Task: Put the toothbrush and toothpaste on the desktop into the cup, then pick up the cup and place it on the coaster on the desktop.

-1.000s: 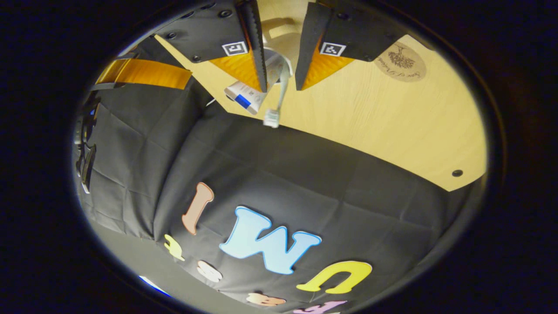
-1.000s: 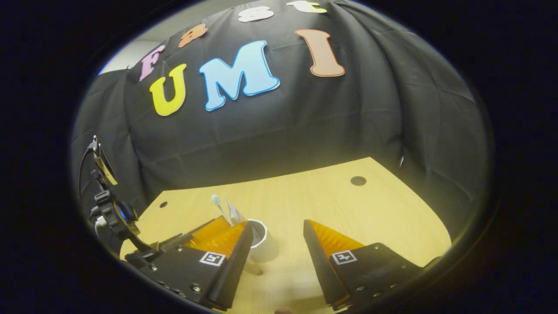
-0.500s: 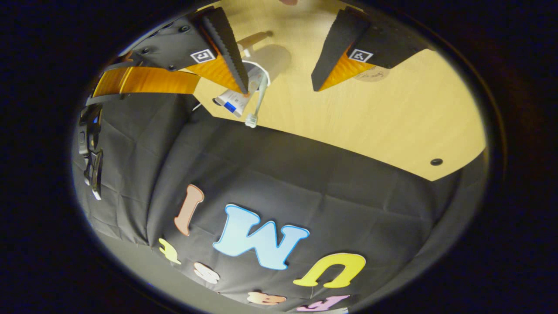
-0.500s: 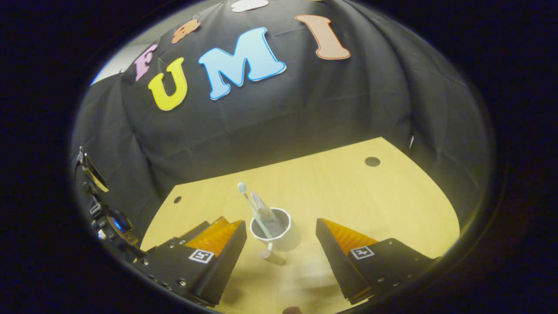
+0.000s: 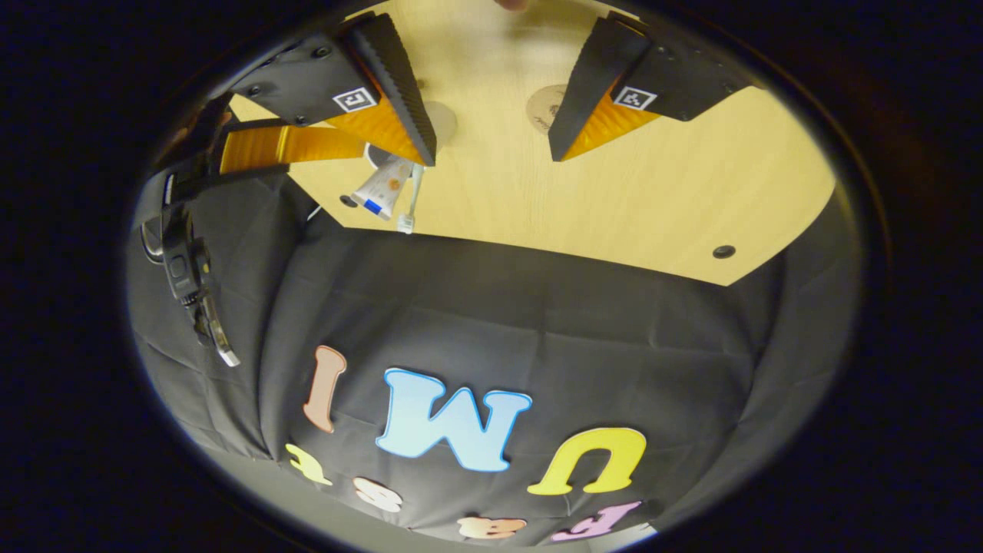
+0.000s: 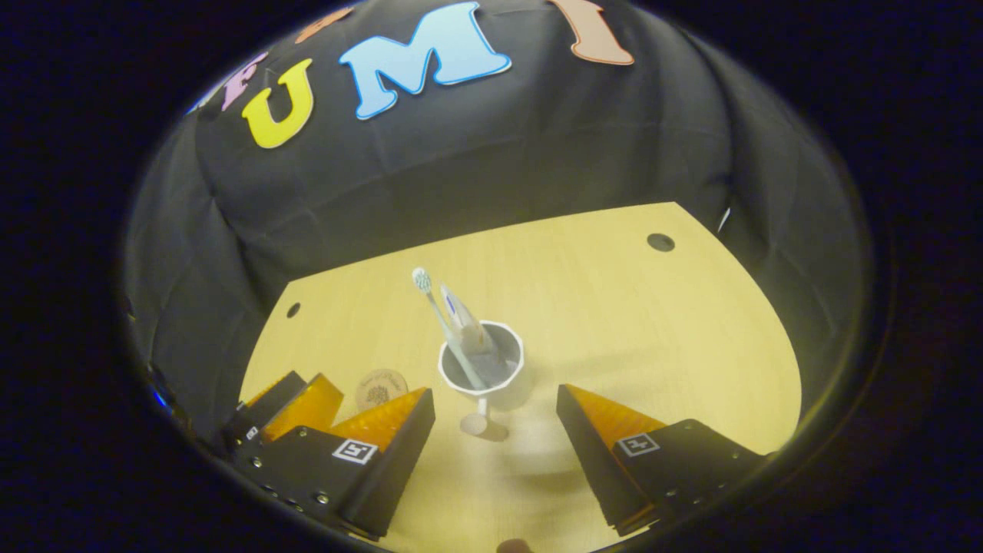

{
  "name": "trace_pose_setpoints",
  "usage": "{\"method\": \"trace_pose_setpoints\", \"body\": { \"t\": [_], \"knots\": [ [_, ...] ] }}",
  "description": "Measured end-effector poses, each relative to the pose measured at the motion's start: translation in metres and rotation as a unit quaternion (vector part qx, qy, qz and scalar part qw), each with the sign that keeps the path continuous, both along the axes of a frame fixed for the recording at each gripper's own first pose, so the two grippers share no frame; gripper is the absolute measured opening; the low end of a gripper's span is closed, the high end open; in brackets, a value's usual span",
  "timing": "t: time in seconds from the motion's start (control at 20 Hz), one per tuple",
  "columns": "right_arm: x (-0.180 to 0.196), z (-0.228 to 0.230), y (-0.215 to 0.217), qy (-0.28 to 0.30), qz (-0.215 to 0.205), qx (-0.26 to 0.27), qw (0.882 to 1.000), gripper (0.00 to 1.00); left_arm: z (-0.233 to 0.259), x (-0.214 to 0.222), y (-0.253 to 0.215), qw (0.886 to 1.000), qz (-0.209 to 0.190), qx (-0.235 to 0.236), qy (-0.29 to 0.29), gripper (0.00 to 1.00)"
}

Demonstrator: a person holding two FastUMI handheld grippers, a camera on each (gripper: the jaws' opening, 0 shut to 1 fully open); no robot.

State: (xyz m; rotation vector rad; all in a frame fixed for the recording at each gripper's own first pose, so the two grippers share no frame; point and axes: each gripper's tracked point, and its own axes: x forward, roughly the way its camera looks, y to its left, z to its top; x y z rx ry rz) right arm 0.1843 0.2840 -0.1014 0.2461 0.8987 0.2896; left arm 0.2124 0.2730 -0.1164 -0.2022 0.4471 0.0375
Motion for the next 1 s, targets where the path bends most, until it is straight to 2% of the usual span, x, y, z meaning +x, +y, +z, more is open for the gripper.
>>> {"method": "trace_pose_setpoints", "body": {
  "t": [0.05, 0.3, 0.35, 0.4, 0.5, 0.55, 0.6, 0.65, 0.7, 1.0],
  "knots": [
    [0.000, -0.003, 0.004, 0.011, 0.007, -0.007, 1.000, 0.97, -0.001, -0.003, 0.004, 1.000, 0.001, 0.008, 0.005, 0.95],
    [-0.001, -0.028, 0.016, 0.073, 0.022, -0.042, 0.996, 0.97, -0.002, -0.016, 0.019, 0.999, 0.002, 0.036, 0.023, 0.96],
    [0.002, -0.033, 0.016, 0.077, 0.022, -0.051, 0.995, 0.93, 0.000, -0.017, 0.022, 0.999, 0.003, 0.036, 0.021, 0.99],
    [0.003, -0.038, 0.017, 0.082, 0.025, -0.063, 0.994, 0.98, 0.000, -0.018, 0.025, 0.999, 0.005, 0.034, 0.022, 0.95],
    [0.005, -0.048, 0.017, 0.095, 0.034, -0.085, 0.991, 0.98, -0.004, -0.024, 0.030, 0.999, 0.008, 0.032, 0.028, 0.95],
    [0.007, -0.051, 0.018, 0.099, 0.038, -0.093, 0.990, 0.98, -0.005, -0.025, 0.032, 0.999, 0.011, 0.029, 0.030, 0.99],
    [0.008, -0.054, 0.019, 0.104, 0.042, -0.100, 0.989, 0.98, -0.008, -0.028, 0.034, 0.999, 0.013, 0.026, 0.033, 0.95],
    [0.008, -0.058, 0.020, 0.111, 0.044, -0.106, 0.987, 0.97, -0.009, -0.030, 0.037, 0.999, 0.016, 0.023, 0.037, 0.99],
    [0.009, -0.062, 0.023, 0.118, 0.047, -0.109, 0.986, 0.96, -0.012, -0.033, 0.040, 0.999, 0.020, 0.020, 0.039, 0.95],
    [0.011, -0.084, 0.029, 0.143, 0.066, -0.134, 0.978, 0.95, -0.025, -0.042, 0.052, 0.997, 0.042, -0.003, 0.059, 0.96]
  ]
}}
